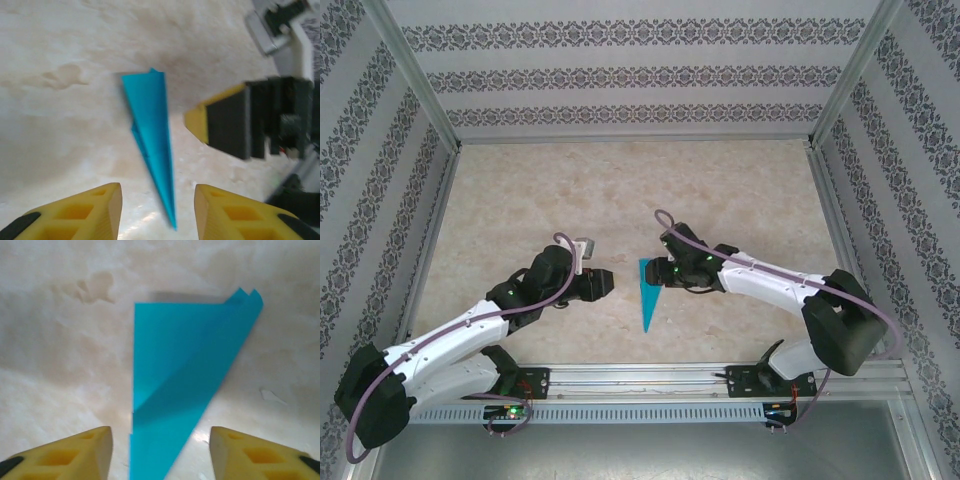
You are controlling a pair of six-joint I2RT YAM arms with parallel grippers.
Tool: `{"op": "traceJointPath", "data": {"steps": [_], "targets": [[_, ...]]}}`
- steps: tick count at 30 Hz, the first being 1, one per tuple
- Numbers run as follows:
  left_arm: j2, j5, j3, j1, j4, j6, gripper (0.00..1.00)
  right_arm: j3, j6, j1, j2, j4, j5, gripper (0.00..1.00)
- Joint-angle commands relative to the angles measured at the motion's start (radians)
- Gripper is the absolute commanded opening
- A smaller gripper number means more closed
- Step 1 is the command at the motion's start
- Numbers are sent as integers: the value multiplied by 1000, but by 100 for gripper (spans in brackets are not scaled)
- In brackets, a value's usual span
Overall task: Fold a paper plane with a square sheet of paper (fold left side to right side)
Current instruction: Perform the fifth fold on the wing at the bottom-center of the table, then turn over the paper plane at the center of the table.
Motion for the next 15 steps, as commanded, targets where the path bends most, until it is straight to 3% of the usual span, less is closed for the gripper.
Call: {"op": "traceJointPath", "data": {"steps": [1,10,15], "targets": [[-6,-107,24,21,-77,70,43,41,47,68,34,-109,153,60],[-5,-99,27,54,-82,94,44,141,56,127,200,-146,189,61],[-6,-100,26,62,-90,95,44,144,57,128,201,-172,216,48]]}}
